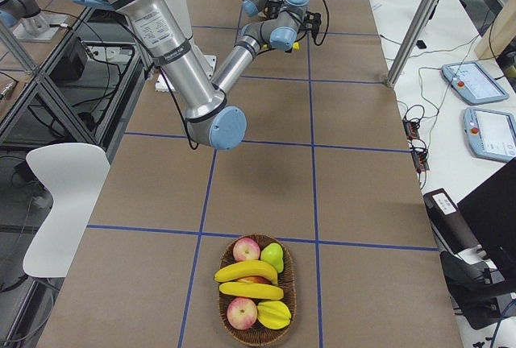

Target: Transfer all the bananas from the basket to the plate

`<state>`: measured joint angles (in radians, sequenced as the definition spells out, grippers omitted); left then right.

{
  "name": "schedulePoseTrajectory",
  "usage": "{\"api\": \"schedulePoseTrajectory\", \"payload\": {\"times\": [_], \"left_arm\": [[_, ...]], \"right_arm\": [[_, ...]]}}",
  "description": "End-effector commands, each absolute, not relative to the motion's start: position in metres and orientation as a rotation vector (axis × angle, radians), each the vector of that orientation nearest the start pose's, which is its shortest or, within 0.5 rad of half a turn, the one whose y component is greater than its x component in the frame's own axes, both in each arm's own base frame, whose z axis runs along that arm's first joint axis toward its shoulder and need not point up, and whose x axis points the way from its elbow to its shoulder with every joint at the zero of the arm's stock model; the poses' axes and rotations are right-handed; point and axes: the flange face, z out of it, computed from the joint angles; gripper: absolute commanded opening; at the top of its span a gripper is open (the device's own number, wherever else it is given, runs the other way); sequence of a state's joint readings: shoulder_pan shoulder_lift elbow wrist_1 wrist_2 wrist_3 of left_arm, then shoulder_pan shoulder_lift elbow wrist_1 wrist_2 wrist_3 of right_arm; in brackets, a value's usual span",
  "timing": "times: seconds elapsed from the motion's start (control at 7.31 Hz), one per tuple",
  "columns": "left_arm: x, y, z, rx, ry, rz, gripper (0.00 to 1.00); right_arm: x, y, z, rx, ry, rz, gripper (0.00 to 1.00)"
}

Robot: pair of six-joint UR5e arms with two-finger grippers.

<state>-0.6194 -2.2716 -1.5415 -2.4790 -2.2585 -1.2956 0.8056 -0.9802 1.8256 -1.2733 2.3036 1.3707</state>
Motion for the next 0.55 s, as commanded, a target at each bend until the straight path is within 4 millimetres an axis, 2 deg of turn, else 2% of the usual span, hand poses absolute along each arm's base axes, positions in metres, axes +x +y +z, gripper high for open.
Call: {"api": "schedulePoseTrajectory", "payload": {"times": [0.0, 0.14, 0.27, 0.41], "left_arm": [[0.451, -0.472, 0.220, 0.121, 1.485, 0.249, 0.00], [0.402, -0.504, 0.252, 0.071, 1.454, 0.230, 0.00], [0.372, -0.515, 0.283, 0.058, 1.428, 0.189, 0.00], [0.368, -0.515, 0.292, 0.059, 1.418, 0.187, 0.00]], "right_arm": [[-0.343, -0.488, 0.208, -0.036, -1.207, 0.175, 1.00], [-0.342, -0.493, 0.219, 0.006, -1.177, 0.216, 1.00], [-0.341, -0.496, 0.223, 0.028, -1.162, 0.239, 1.00], [-0.340, -0.496, 0.229, 0.031, -1.152, 0.250, 1.00]]}}
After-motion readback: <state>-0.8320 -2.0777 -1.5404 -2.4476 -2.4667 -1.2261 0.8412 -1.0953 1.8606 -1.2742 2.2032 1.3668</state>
